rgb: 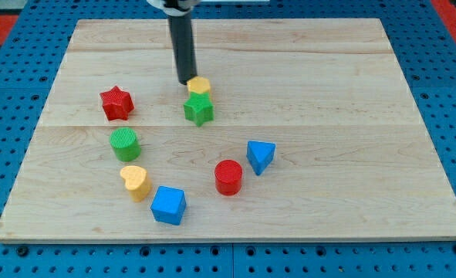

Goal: Push the green star to the top right of the blue triangle

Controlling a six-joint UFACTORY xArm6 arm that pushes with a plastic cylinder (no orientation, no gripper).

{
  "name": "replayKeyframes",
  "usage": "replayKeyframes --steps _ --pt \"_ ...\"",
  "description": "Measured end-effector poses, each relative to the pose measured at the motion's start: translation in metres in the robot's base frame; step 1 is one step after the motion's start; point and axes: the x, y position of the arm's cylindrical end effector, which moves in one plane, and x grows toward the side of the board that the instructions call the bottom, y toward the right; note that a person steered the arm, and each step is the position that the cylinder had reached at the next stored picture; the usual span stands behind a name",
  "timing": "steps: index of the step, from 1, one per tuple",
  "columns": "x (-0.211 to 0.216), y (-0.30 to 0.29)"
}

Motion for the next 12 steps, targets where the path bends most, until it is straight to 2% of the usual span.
replayKeyframes --steps 1,2,3,4,6,8,9,10,12 --pt "0.002 0.023" --pt "-0.008 0.017" --pt "0.001 -0.019" --pt "0.046 -0.018" --pt "0.056 0.05" --pt "0.051 -0.019" --pt "0.1 -0.003" --pt "0.114 0.011" --pt "0.067 -0.001"
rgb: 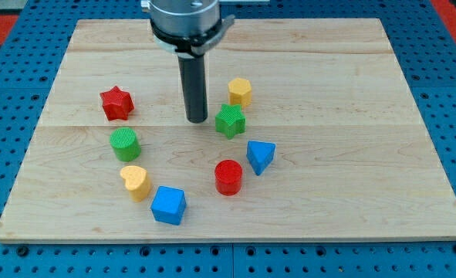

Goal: Push the green star to the top right of the blue triangle

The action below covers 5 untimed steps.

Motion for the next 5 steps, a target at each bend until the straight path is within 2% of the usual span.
replayKeyframes --steps 3,5 --pt "0.027 0.052" --pt "-0.001 0.066"
